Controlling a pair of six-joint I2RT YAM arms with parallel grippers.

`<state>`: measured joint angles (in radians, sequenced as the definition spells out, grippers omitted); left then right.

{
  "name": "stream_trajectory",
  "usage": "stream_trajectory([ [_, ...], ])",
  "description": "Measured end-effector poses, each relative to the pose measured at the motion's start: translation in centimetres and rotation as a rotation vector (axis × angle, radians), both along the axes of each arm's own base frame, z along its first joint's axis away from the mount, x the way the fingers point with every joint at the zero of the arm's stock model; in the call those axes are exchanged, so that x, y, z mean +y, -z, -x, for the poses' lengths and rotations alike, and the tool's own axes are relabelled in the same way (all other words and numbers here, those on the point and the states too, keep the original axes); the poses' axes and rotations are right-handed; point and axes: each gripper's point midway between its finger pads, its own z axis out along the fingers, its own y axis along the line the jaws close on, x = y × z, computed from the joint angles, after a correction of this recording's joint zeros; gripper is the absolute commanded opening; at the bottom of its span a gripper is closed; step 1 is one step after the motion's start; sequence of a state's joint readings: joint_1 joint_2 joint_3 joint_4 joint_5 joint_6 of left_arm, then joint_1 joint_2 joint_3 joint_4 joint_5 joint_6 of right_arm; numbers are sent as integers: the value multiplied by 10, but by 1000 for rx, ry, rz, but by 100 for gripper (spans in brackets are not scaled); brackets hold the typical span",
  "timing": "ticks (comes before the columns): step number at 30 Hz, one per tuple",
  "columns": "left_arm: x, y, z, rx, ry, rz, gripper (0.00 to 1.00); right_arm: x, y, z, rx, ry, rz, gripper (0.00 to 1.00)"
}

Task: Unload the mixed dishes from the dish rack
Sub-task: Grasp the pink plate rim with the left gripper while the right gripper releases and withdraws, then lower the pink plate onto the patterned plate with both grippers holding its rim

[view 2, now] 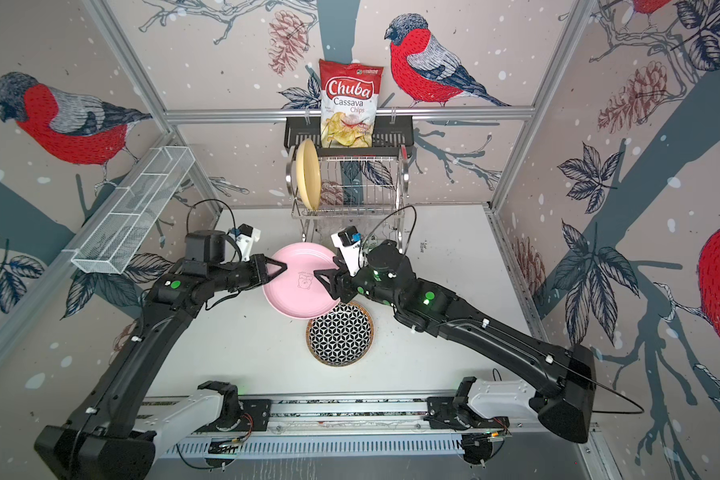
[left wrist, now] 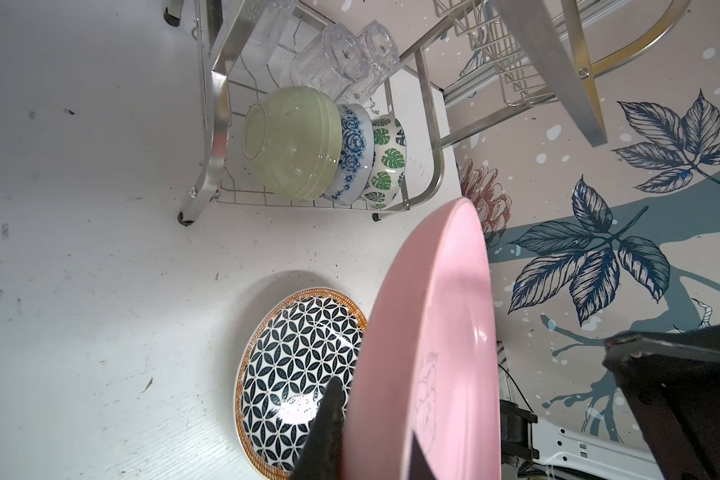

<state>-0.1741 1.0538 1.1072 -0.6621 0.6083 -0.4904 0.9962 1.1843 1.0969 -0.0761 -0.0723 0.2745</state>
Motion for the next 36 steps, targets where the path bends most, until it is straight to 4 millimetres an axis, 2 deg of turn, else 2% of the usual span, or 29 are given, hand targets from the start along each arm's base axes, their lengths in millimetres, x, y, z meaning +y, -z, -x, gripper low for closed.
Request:
stream_trajectory([
  [6,0,-5,1,-29,8,-1,0,-35,31,-19,125,132,-29,64],
  [9,-3,-8,1,-47,24,8,0,-41,40,-25,150,176,-22,63],
  [14,-5,-5,2,-44,41,21,0,-35,63,-34,208,210,23,62],
  [19,-6,0,6,-40,47,26,0,-15,80,-37,264,171,54,58],
  [23,-7,2,9,-43,59,31,0,1,90,-40,312,142,65,47],
  [29,-5,8,9,-34,51,20,0,13,90,-40,348,116,34,16],
  [33,-2,12,9,-27,36,9,0,11,89,-45,356,144,23,7],
  [36,0,16,11,-17,16,15,0,11,89,-47,352,150,19,3],
])
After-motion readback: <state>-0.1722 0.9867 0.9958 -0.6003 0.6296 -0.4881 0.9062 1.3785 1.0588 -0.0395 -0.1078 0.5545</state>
